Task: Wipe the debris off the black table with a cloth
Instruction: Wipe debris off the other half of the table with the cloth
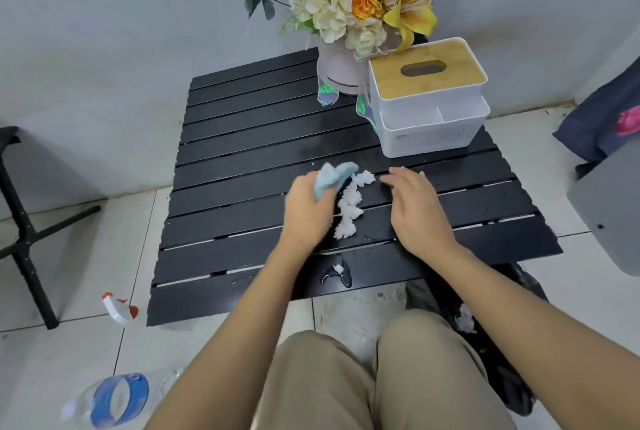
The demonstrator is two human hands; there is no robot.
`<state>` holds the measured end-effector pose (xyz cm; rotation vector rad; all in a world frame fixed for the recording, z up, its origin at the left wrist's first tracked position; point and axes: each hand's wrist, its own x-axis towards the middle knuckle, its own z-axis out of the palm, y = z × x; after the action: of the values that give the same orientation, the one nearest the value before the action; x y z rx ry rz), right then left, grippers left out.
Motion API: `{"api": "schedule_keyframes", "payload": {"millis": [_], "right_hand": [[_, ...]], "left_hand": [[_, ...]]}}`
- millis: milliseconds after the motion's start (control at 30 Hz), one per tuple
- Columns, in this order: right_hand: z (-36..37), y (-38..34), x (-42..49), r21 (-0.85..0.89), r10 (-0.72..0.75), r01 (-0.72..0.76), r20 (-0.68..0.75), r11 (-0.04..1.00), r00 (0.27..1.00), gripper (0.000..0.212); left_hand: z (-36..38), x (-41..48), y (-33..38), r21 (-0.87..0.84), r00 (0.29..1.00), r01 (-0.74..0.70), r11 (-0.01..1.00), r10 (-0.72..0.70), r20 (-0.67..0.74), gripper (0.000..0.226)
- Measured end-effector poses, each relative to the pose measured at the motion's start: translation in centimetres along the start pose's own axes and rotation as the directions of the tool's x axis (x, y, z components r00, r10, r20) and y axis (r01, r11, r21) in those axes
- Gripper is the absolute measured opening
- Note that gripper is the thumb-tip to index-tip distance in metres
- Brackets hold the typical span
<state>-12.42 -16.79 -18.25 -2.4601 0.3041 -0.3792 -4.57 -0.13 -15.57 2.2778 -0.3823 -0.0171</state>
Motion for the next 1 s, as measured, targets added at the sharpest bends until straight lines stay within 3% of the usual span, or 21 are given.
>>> {"api": "schedule_keyframes", "payload": {"millis": [67, 133, 200, 267, 333, 500, 600, 667, 733, 833, 900, 1000], "right_hand": [[-1.9, 1.0, -0.4, 0.020, 0.032, -0.031, -0.035, 0.999, 0.999, 0.032], [-3.8, 3.1, -1.1, -0.151, 0.058, -0.065, -0.052, 0.986, 0.997, 0.033], [-4.9, 4.9, -1.7, -0.316, 0.116, -0.118, -0.027, 0.941, 0.993, 0.042], [-4.8, 5.5, -2.2, -0.375, 0.145, -0.137, -0.006, 0.917, 0.989, 0.049], [-4.4, 5.4, -2.2, -0.385, 0.146, -0.142, -0.019, 0.912, 0.989, 0.050], [-4.5, 5.4, -2.2, -0.368, 0.145, -0.150, -0.042, 0.918, 0.989, 0.049], [-4.6, 5.4, -2.2, -0.355, 0.140, -0.149, -0.051, 0.923, 0.989, 0.049], [-4.6, 5.4, -2.2, -0.350, 0.138, -0.145, -0.046, 0.925, 0.989, 0.049], [-4.6, 5.4, -2.1, -0.349, 0.148, -0.156, -0.052, 0.924, 0.988, 0.049], [-4.4, 5.5, -2.2, -0.358, 0.147, -0.158, -0.058, 0.920, 0.987, 0.048], [-4.3, 5.5, -2.2, -0.364, 0.143, -0.154, -0.058, 0.919, 0.988, 0.048], [-4.3, 5.5, -2.2, -0.376, 0.150, -0.159, -0.053, 0.913, 0.987, 0.048]], "left_hand": [[-3.3, -0.5, -1.2, -0.049, 0.987, 0.095, 0.994, -0.101, -0.127, 0.026], [-6.4, -2.2, -4.1, 0.019, 0.957, 0.179, 0.984, -0.169, -0.235, 0.025], [-7.5, -4.7, -6.5, 0.065, 0.895, 0.348, 0.935, -0.312, -0.318, 0.020], [-5.5, -6.8, -6.6, 0.099, 0.816, 0.485, 0.869, -0.408, -0.410, 0.022], [-1.6, -7.9, -3.6, 0.128, 0.797, 0.498, 0.858, -0.394, -0.457, 0.033], [7.2, -6.9, 6.2, 0.094, 0.914, 0.351, 0.932, -0.319, -0.253, 0.037], [7.1, -5.4, 7.2, -0.110, 0.959, 0.253, 0.961, -0.264, -0.104, 0.014], [4.6, -5.0, 5.9, -0.375, 0.932, 0.308, 0.874, -0.356, -0.063, 0.011], [1.5, -4.4, 2.7, -0.421, 0.889, 0.348, 0.838, -0.437, -0.137, 0.011], [-1.2, -3.1, -1.8, -0.173, 0.868, 0.367, 0.914, -0.403, -0.290, 0.009], [-0.6, -2.0, -2.2, 0.076, 0.859, 0.424, 0.902, -0.375, -0.348, 0.025], [2.2, -0.9, 0.7, 0.225, 0.901, 0.362, 0.905, -0.278, -0.333, 0.037]]}}
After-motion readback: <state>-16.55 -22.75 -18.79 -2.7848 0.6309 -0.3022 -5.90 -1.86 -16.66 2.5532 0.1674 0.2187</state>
